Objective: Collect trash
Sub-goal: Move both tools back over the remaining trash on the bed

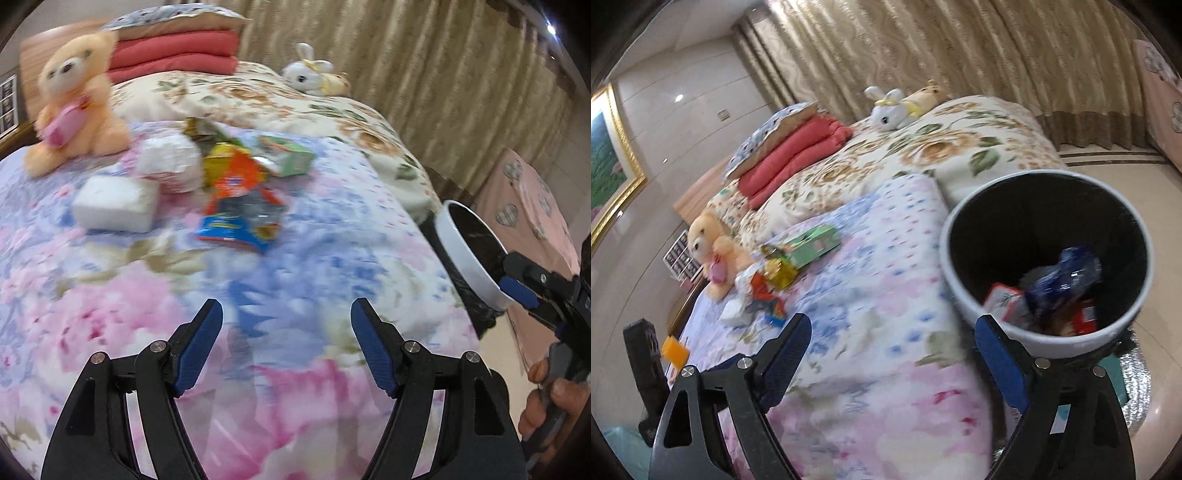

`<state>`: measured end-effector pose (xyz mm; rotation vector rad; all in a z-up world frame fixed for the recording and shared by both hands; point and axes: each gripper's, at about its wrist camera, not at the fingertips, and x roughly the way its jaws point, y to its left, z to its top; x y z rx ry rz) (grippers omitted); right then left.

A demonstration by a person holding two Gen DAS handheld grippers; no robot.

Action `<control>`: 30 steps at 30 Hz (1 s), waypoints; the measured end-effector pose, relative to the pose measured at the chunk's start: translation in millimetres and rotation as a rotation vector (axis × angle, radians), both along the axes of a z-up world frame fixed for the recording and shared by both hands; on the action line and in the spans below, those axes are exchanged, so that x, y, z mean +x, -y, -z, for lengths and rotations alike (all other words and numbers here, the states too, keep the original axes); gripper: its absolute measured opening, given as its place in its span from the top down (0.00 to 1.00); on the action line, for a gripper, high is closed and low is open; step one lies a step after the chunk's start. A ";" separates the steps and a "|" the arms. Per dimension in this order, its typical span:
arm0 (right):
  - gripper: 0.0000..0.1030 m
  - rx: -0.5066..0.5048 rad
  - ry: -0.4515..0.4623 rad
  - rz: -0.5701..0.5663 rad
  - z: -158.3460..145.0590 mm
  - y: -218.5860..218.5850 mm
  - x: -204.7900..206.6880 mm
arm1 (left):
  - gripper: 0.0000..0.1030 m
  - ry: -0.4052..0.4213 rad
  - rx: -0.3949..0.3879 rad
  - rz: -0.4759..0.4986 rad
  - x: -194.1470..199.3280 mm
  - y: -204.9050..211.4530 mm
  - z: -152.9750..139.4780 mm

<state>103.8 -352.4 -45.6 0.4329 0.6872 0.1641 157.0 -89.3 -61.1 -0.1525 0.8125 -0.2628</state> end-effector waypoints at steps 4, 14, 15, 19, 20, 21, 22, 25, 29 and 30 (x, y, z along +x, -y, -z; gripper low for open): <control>0.11 0.004 -0.008 -0.045 4.4 -20.7 4.2 | 0.28 -0.002 0.001 -0.047 -1.6 -22.9 2.2; 0.11 0.017 -0.040 -0.151 18.5 -68.9 17.3 | 0.28 -0.020 -0.008 -0.147 -4.2 -68.8 7.9; 0.11 0.019 -0.041 -0.160 19.1 -72.6 18.8 | 0.28 -0.022 -0.007 -0.156 -3.7 -72.8 8.6; 0.11 0.033 -0.049 -0.197 24.4 -87.6 25.3 | 0.27 -0.025 -0.008 -0.183 -1.1 -85.6 9.2; 0.11 0.034 -0.052 -0.206 25.5 -90.9 26.5 | 0.27 -0.028 -0.004 -0.190 0.1 -88.8 9.3; 0.11 0.035 -0.056 -0.218 27.1 -95.4 28.8 | 0.26 -0.033 0.002 -0.196 1.7 -91.6 9.7; 0.11 0.037 -0.058 -0.229 28.3 -98.8 30.8 | 0.26 -0.038 0.005 -0.200 3.3 -94.0 10.2; 0.11 0.042 -0.068 -0.268 32.5 -111.1 39.4 | 0.26 -0.049 0.007 -0.211 7.7 -103.5 11.9; 0.11 0.034 -0.076 -0.303 35.4 -124.9 51.0 | 0.25 -0.063 0.027 -0.201 18.4 -115.9 12.9; 0.11 0.033 -0.078 -0.309 36.1 -127.7 53.7 | 0.25 -0.064 0.029 -0.198 21.8 -118.5 12.8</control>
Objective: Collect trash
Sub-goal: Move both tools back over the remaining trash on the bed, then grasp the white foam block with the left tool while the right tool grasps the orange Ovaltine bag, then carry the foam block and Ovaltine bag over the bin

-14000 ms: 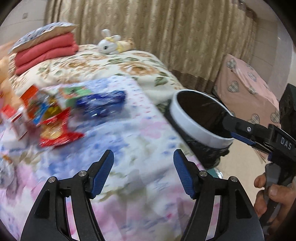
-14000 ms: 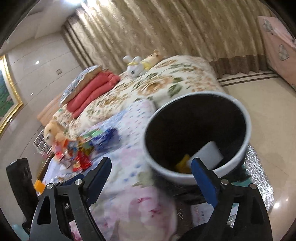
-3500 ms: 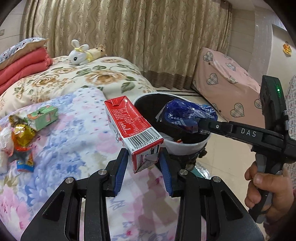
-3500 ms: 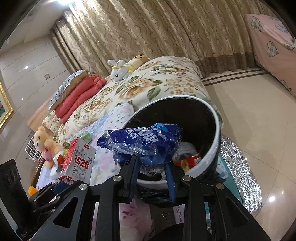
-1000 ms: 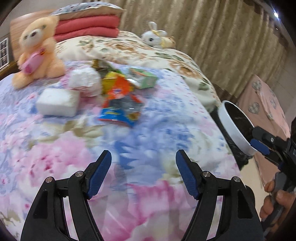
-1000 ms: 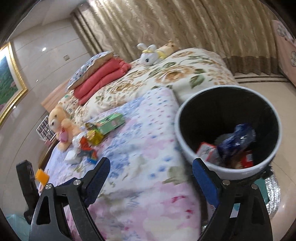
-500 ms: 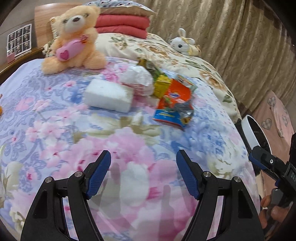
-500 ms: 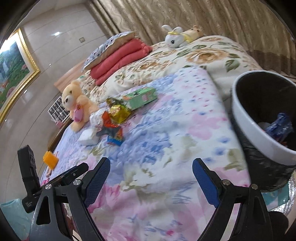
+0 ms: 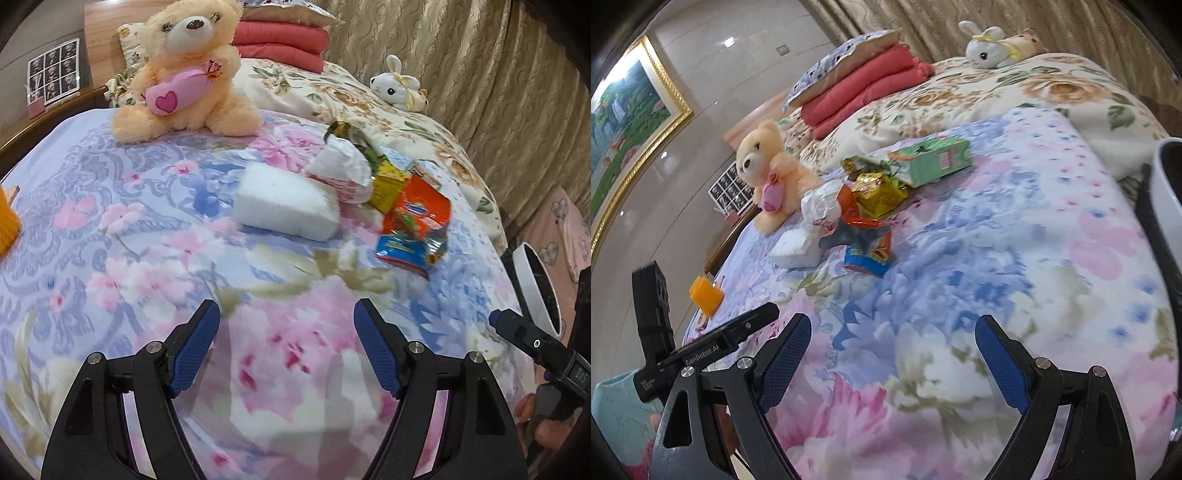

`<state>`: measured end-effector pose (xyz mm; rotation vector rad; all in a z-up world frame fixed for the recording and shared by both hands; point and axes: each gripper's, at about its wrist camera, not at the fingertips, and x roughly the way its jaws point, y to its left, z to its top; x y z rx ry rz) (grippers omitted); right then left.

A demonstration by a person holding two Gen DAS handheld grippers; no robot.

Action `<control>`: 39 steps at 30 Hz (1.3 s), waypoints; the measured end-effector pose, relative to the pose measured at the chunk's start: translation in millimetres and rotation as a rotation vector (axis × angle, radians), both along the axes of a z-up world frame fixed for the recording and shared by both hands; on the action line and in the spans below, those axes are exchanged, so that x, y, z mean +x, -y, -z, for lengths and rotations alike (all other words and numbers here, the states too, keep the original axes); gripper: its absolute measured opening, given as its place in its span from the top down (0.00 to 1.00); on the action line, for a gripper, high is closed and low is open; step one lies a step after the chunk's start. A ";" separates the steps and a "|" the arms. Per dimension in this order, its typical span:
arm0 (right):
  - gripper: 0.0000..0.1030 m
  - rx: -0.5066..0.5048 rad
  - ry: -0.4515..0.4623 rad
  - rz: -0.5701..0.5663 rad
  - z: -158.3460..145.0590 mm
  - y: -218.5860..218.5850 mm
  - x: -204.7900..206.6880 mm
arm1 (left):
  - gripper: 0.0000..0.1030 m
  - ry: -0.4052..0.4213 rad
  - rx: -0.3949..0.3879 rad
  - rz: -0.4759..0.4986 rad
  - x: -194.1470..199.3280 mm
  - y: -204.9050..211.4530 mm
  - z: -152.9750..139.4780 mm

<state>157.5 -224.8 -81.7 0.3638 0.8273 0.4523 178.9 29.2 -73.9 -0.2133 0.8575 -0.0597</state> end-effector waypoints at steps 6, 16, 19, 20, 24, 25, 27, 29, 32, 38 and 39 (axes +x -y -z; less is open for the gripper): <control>0.11 -0.010 0.004 -0.035 -0.6 -18.2 20.0 | 0.25 -0.020 0.015 0.049 31.4 -25.2 -1.4; 0.11 -0.058 0.006 -0.081 0.0 -46.5 55.1 | 0.25 -0.037 0.114 0.187 67.8 -29.1 5.7; 0.11 -0.091 -0.002 -0.099 3.6 -55.9 66.7 | 0.25 -0.020 0.118 0.219 73.4 -24.7 5.7; 0.11 -0.098 -0.003 -0.099 4.3 -57.9 69.2 | 0.25 -0.019 0.118 0.229 75.4 -22.9 5.7; 0.12 -0.096 0.002 -0.094 5.9 -59.5 78.3 | 0.40 0.006 0.111 0.254 79.4 -16.8 3.6; 0.12 -0.089 0.002 -0.088 5.9 -58.4 80.1 | 0.46 0.004 0.104 0.264 80.6 -15.2 4.2; 0.23 -0.082 0.002 -0.075 6.7 -56.5 82.5 | 0.57 0.004 0.117 0.270 81.5 -11.2 5.4; 0.43 -0.078 -0.003 -0.056 8.5 -53.1 83.7 | 0.68 0.004 0.131 0.274 80.7 -8.6 5.9; 0.69 -0.027 -0.034 -0.053 13.4 -45.5 84.7 | 0.78 0.015 0.117 0.266 76.9 -9.3 4.2; 0.74 0.008 -0.020 -0.038 9.7 -33.1 68.0 | 0.82 0.040 0.082 0.233 54.4 -6.6 -0.5; 0.74 0.015 -0.018 -0.036 8.9 -30.1 63.7 | 0.82 0.046 0.066 0.228 48.3 -5.7 -2.1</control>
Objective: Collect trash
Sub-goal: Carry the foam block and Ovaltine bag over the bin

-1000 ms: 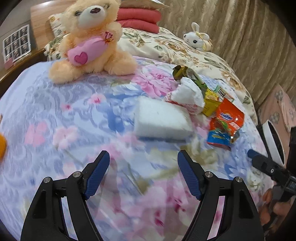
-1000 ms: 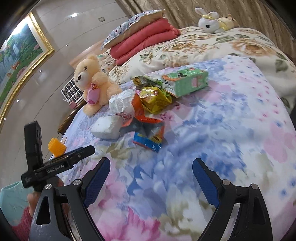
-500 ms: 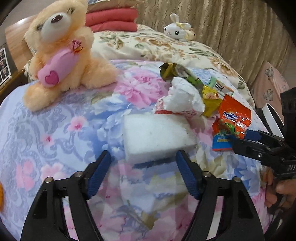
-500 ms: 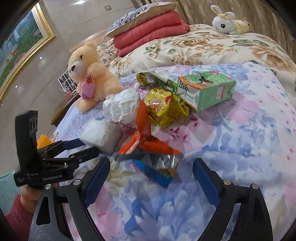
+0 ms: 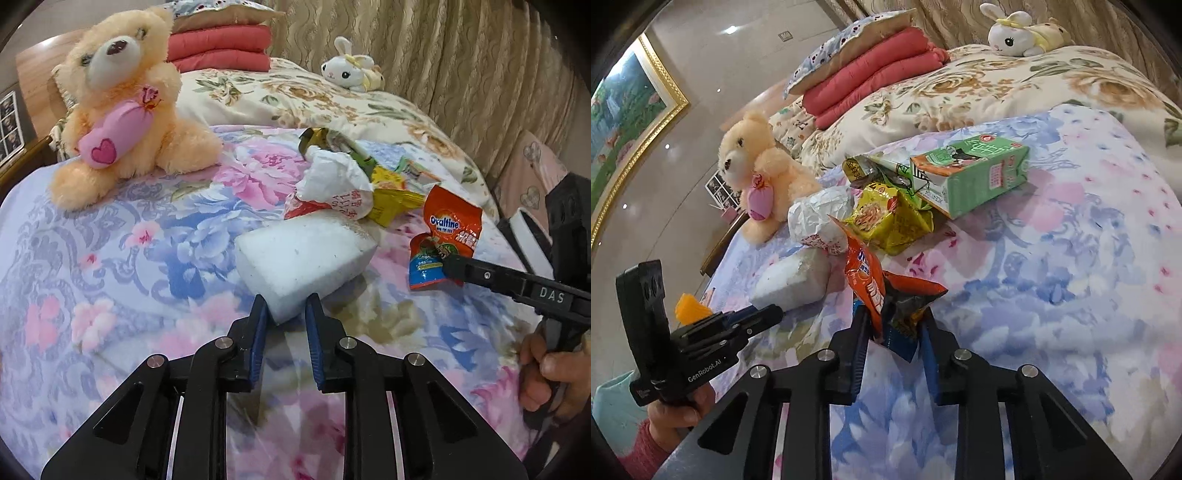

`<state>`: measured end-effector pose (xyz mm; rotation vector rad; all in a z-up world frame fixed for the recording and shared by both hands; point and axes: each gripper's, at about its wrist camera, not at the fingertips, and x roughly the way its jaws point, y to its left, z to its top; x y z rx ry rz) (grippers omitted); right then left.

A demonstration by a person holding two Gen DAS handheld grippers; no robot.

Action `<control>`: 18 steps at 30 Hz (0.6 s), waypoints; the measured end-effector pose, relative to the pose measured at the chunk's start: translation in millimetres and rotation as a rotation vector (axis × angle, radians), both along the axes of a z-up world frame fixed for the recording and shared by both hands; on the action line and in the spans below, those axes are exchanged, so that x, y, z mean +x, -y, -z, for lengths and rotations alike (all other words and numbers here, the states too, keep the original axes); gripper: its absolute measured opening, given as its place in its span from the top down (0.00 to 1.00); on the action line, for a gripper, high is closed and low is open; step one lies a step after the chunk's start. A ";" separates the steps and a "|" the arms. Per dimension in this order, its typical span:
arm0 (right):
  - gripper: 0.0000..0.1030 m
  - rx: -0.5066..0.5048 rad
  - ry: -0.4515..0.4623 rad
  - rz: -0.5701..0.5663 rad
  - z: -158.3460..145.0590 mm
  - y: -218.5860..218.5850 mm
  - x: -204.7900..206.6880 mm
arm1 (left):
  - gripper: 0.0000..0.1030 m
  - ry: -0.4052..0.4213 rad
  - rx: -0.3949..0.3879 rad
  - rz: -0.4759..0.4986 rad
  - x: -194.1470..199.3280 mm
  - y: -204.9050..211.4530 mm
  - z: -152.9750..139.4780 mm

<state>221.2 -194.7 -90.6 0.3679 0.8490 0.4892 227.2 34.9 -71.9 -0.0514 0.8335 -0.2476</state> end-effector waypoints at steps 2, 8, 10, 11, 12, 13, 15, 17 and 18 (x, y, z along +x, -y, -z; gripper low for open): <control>0.75 0.010 0.002 0.007 -1.1 5.9 -7.4 | 0.82 0.006 -0.023 -0.002 -9.5 3.0 -2.4; 0.75 0.020 0.020 0.052 -6.1 30.9 -32.8 | 0.82 0.020 -0.046 0.029 -28.5 29.7 -7.8; 0.75 0.010 0.044 0.080 -10.6 41.7 -43.5 | 0.82 0.024 -0.051 0.048 -32.4 39.8 -9.6; 0.75 0.011 0.047 0.090 -11.4 45.8 -46.5 | 0.82 0.025 -0.055 0.056 -34.3 45.6 -10.6; 0.75 0.016 0.051 0.103 -12.7 52.2 -50.8 | 0.82 0.026 -0.061 0.064 -35.8 51.2 -11.3; 0.75 0.019 0.053 0.112 -13.5 57.0 -53.8 | 0.82 0.025 -0.065 0.074 -37.2 56.9 -11.7; 0.75 0.013 0.059 0.134 -15.8 67.7 -61.2 | 0.82 0.025 -0.070 0.094 -40.5 70.1 -12.9; 0.75 -0.017 0.074 0.158 -18.4 77.1 -69.3 | 0.82 0.028 -0.074 0.117 -44.0 81.7 -14.5; 0.74 -0.025 0.080 0.167 -19.7 81.7 -72.6 | 0.82 0.030 -0.074 0.130 -46.0 89.7 -16.1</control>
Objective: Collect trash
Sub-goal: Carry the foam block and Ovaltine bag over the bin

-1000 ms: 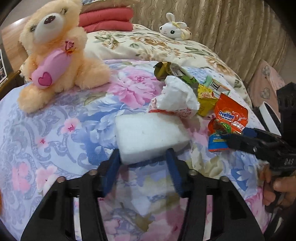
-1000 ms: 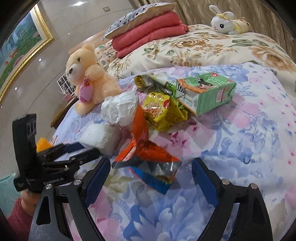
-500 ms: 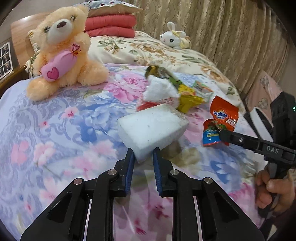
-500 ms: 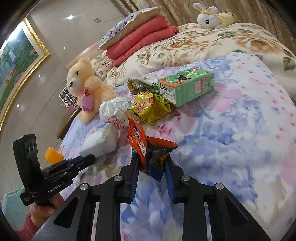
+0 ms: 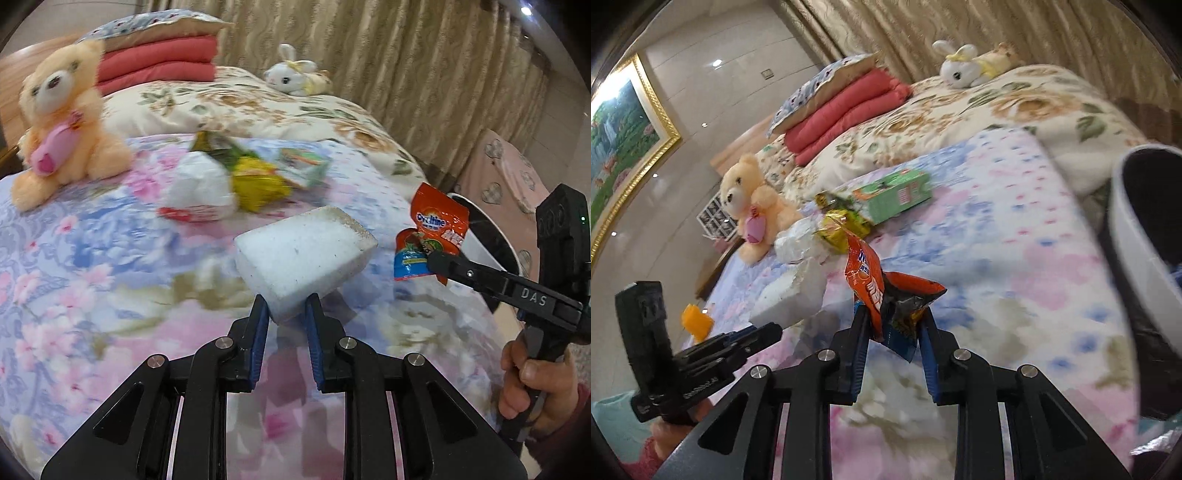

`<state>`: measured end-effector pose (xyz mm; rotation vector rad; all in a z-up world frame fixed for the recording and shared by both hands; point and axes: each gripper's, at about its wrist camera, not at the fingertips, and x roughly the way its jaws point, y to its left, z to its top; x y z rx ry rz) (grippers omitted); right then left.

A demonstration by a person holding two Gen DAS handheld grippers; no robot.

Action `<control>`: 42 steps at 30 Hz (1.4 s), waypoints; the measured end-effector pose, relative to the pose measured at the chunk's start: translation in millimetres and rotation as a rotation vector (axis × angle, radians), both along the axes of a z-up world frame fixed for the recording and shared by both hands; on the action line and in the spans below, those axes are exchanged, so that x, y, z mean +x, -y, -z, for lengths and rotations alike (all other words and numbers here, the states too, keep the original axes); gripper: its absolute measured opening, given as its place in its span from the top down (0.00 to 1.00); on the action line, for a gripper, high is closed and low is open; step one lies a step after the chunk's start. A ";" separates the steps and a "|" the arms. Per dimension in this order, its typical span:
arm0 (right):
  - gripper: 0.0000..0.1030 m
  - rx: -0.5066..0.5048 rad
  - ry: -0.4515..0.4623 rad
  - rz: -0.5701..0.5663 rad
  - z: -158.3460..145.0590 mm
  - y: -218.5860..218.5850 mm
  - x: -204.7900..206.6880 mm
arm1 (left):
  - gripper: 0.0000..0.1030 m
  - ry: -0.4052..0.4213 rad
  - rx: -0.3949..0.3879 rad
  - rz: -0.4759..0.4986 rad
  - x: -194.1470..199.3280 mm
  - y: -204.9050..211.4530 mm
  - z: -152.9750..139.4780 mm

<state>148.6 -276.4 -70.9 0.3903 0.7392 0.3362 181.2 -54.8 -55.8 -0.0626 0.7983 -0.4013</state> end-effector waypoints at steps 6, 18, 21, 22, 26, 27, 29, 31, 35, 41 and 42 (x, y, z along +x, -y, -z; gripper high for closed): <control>0.74 0.023 0.001 0.072 -1.6 34.5 -16.9 | 0.82 -0.002 -0.005 0.071 -5.8 38.2 -4.6; 0.74 0.038 0.015 0.191 -7.2 94.0 -46.2 | 0.82 0.017 -0.009 0.166 -19.2 97.2 -15.8; 0.74 0.041 0.026 0.223 -10.9 109.6 -53.9 | 0.82 0.021 -0.010 0.191 -20.2 111.5 -17.7; 0.74 0.041 0.028 0.236 -11.7 115.8 -56.4 | 0.82 0.023 -0.011 0.198 -20.3 115.1 -18.7; 0.74 0.043 0.027 0.287 -12.7 138.0 -64.3 | 0.82 0.033 -0.007 0.235 -20.4 137.1 -23.9; 0.74 0.043 0.026 0.303 -12.6 144.4 -66.4 | 0.82 0.038 -0.004 0.245 -20.4 143.2 -25.4; 0.74 0.043 0.026 0.324 -12.5 154.9 -69.9 | 0.82 0.042 0.000 0.260 -20.2 153.0 -27.5; 0.74 0.043 0.029 0.347 -13.1 164.6 -73.3 | 0.82 0.043 -0.001 0.273 -20.1 162.9 -29.4; 0.74 0.045 0.025 0.376 -12.6 179.2 -75.0 | 0.82 0.048 0.009 0.294 -19.6 181.6 -31.6; 0.74 0.050 0.011 0.395 -9.9 191.9 -75.1 | 0.82 0.052 0.027 0.313 -16.0 203.3 -33.8; 0.74 0.051 0.010 0.397 -9.5 193.7 -74.9 | 0.82 0.052 0.031 0.316 -15.2 207.0 -33.8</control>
